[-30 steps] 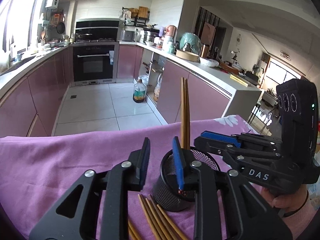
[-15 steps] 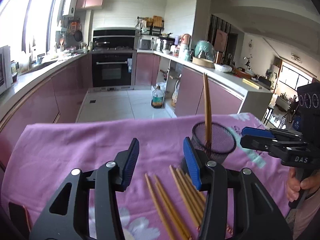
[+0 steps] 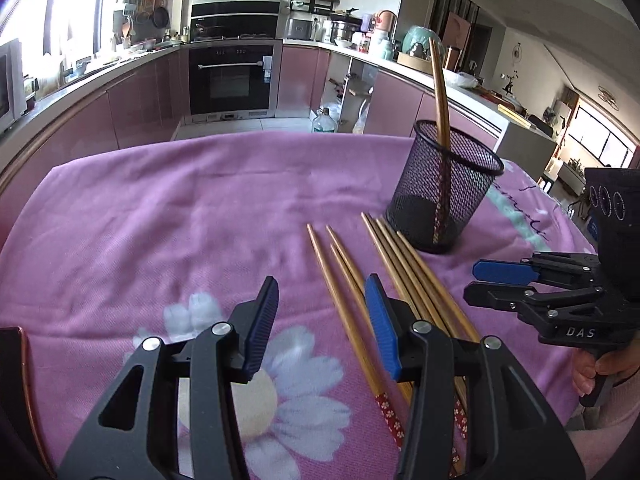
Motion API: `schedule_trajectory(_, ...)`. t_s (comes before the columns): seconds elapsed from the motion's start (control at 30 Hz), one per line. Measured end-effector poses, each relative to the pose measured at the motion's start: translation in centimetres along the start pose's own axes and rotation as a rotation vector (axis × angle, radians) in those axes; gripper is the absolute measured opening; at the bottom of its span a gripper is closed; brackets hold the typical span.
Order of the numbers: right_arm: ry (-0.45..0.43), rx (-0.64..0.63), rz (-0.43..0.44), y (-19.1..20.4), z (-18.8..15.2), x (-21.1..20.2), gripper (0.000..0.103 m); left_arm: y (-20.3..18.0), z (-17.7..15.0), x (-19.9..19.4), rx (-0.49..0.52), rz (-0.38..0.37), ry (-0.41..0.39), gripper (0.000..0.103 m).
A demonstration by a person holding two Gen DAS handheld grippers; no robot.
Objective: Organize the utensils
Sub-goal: 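Move both open grippers back down to the chopsticks on the cloth, then grasp another chopstick with the right gripper while the left gripper grasps one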
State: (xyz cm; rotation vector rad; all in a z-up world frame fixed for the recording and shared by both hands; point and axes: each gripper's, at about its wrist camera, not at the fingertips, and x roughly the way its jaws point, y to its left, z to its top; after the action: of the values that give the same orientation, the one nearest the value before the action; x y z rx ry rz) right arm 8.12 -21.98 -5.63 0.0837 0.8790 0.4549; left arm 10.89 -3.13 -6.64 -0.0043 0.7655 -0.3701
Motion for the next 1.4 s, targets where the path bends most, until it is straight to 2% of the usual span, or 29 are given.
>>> schedule_trajectory(0.27, 0.028, -0.023, -0.040, 0.7, -0.7, 1.0, 0.034, -1.6, -0.5, 0.9, 0.029, -0.004, 0.046, 0.040)
schedule_trajectory(0.5, 0.038, -0.021, -0.063, 1.1, -0.7, 1.7, 0.028, -1.7, -0.7, 1.7, 0.029, 0.001, 0.075, 0.037)
schedule_trajectory(1.1, 0.040, -0.059, -0.134, 1.8, -0.1, 2.9, 0.023, -1.8, -0.3, 4.1, 0.042, 0.007, 0.138, 0.031)
schedule_trajectory(1.23, 0.039, -0.068, -0.147, 1.9, 0.0, 3.1, 0.021, -2.0, 0.0, 4.5, 0.047, 0.021, 0.141, 0.025)
schedule_trajectory(1.4, 0.040, -0.070, -0.150, 2.0, 0.2, 3.3, 0.013, -1.8, -0.1, 4.5, 0.018, 0.032, 0.137, 0.015)
